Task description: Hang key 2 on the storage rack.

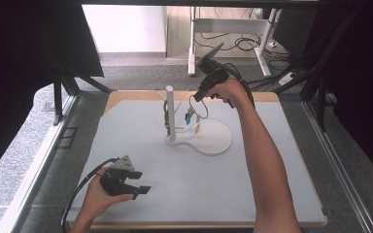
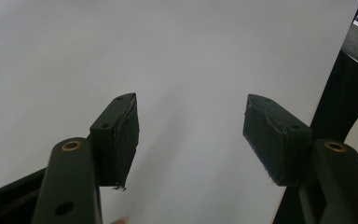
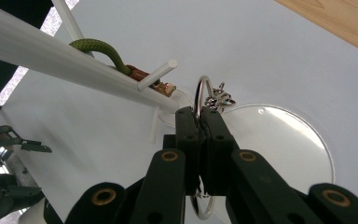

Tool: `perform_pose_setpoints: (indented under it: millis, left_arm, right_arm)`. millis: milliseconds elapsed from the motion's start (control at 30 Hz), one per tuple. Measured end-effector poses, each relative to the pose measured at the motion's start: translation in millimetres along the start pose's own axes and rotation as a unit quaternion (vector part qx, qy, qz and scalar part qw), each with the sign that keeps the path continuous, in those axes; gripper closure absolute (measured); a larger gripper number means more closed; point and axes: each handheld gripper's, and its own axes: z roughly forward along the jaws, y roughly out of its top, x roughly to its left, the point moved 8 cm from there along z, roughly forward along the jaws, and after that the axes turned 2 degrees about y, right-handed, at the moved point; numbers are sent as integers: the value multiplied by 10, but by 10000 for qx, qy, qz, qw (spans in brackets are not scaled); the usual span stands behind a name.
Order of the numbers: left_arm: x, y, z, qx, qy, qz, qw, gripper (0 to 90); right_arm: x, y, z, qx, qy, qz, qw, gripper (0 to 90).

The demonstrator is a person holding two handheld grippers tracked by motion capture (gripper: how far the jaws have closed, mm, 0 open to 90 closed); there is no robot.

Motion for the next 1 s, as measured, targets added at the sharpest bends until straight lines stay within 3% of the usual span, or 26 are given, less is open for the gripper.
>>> perform_pose_setpoints:
  millis: [567, 1000]
  left_arm:
    - [8, 6, -14, -28, -5, -8, 10000, 365]
    - [8, -2, -4, 33, 0, 5, 10000, 364]
  right_arm:
    - [40, 141, 149, 79, -97, -59, 9999, 872]
    - [151, 177, 245, 5, -11, -160, 9999, 873]
